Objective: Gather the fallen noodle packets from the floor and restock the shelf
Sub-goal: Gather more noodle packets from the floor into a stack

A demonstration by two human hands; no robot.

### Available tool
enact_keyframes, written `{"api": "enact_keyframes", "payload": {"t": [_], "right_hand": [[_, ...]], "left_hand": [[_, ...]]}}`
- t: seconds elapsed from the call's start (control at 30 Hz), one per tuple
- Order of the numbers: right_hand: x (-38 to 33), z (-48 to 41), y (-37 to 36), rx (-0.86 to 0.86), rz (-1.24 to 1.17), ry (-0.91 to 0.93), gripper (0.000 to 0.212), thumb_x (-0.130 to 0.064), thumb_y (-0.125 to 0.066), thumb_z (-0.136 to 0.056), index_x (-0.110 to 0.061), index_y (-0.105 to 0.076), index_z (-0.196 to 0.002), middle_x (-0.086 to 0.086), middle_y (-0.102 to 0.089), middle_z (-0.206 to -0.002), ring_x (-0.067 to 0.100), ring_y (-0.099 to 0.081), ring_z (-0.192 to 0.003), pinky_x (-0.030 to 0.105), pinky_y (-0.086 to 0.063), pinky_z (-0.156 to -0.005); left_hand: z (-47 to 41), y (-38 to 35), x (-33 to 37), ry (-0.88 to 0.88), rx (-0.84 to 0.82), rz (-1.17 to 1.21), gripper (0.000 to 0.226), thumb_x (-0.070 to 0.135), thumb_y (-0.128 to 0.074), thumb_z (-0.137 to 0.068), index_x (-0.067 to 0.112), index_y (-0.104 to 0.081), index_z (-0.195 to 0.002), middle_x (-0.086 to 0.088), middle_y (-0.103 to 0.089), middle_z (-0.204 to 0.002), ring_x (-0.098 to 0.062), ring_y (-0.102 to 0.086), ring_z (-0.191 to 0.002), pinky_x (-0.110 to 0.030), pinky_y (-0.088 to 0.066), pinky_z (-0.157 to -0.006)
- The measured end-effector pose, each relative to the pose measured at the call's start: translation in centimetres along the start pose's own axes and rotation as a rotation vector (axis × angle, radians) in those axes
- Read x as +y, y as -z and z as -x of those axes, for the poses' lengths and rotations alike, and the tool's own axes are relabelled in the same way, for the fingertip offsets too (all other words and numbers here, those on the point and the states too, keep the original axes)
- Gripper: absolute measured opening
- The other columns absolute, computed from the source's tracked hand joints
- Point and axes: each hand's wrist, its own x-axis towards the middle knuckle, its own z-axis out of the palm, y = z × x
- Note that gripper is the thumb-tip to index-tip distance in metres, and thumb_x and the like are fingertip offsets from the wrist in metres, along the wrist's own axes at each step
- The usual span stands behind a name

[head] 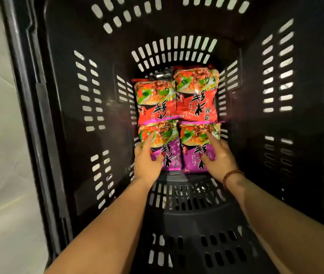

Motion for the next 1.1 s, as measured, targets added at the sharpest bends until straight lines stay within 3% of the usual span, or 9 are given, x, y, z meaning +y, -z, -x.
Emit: {"api": "enact_keyframes", "payload": {"t": [0.1,0.17,0.23,0.37,0.5,0.63,0.87,1.1], "right_hand": [[-0.7,1.1,0.2,0.031,0.113,0.013,0.07,-0.012,-0.064,-0.09,-0.032,-0.031,-0.148,0.012,-0.019,-0.156,0.029,-0.029,-0.141,0.043,-0.036,-0.111],[-1.8,2.3,0.8,0.056,0.186,0.009,0.068,-0.016,-0.062,-0.091,-0.03,-0.03,-0.149,0.011,-0.015,-0.158,0.03,-0.022,-0.144,0.04,-0.031,-0.111],[-3.3,3.8,1.5,0.068,0.241,0.024,0.068,-0.021,-0.061,-0.091,-0.028,-0.028,-0.149,0.007,-0.017,-0.158,0.027,-0.021,-0.143,0.041,-0.029,-0.113],[-7.6,7.9,3.7,0.103,0.344,0.079,0.065,-0.027,-0.058,-0.091,-0.024,-0.028,-0.148,0.003,-0.024,-0.156,0.026,-0.026,-0.14,0.043,-0.029,-0.114],[-12.8,13.7,6.3,0.218,0.427,0.196,0.062,-0.026,-0.061,-0.089,-0.018,-0.036,-0.145,0.005,-0.036,-0.148,0.026,-0.036,-0.133,0.038,-0.034,-0.107],[-17.1,20.8,8.3,0.356,0.423,0.24,0.06,-0.026,-0.065,-0.086,-0.017,-0.042,-0.14,0.005,-0.044,-0.143,0.024,-0.041,-0.13,0.037,-0.035,-0.108],[-21.1,34.4,9.9,0.601,0.361,0.15,0.055,-0.023,-0.075,-0.073,-0.01,-0.059,-0.124,0.013,-0.06,-0.125,0.034,-0.057,-0.113,0.045,-0.046,-0.097],[-21.3,48.1,7.4,0.813,0.202,-0.064,0.059,-0.027,-0.076,-0.072,-0.011,-0.059,-0.125,0.012,-0.058,-0.129,0.034,-0.056,-0.116,0.045,-0.048,-0.096]], "left_hand": [[0.6,0.4,1.0,0.006,-0.023,-0.125,0.08,0.011,-0.064,-0.09,0.053,-0.025,-0.146,0.001,-0.006,-0.161,-0.027,-0.031,-0.143,-0.047,-0.036,-0.112],[1.7,0.8,2.3,-0.039,-0.009,-0.241,0.078,0.013,-0.063,-0.091,0.045,-0.023,-0.15,-0.001,-0.003,-0.162,-0.024,-0.014,-0.149,-0.047,-0.029,-0.117],[3.2,1.6,4.1,-0.112,0.03,-0.312,0.077,0.011,-0.064,-0.09,0.038,-0.025,-0.151,-0.003,-0.008,-0.162,-0.022,-0.011,-0.149,-0.042,-0.026,-0.118],[6.5,4.2,8.5,-0.258,-0.017,-0.36,0.072,0.011,-0.064,-0.087,0.032,-0.033,-0.148,-0.003,-0.022,-0.158,-0.023,-0.017,-0.146,-0.043,-0.032,-0.115],[10.8,9.1,14.1,-0.626,-0.041,-0.672,0.067,0.017,-0.063,-0.086,0.024,-0.038,-0.147,-0.002,-0.035,-0.152,-0.023,-0.027,-0.141,-0.041,-0.033,-0.113],[15.5,14.9,18.9,-0.853,-0.079,-0.814,0.06,0.018,-0.063,-0.083,0.02,-0.047,-0.141,-0.007,-0.046,-0.145,-0.03,-0.035,-0.137,-0.047,-0.041,-0.106],[25.0,23.8,23.4,-1.229,-0.207,-0.955,0.057,0.021,-0.066,-0.074,0.015,-0.057,-0.129,-0.012,-0.059,-0.128,-0.037,-0.051,-0.121,-0.051,-0.048,-0.095],[34.7,27.0,25.0,-1.512,-0.401,-1.056,0.057,0.03,-0.067,-0.069,0.018,-0.061,-0.125,-0.007,-0.062,-0.123,-0.032,-0.055,-0.114,-0.044,-0.051,-0.091]]}}
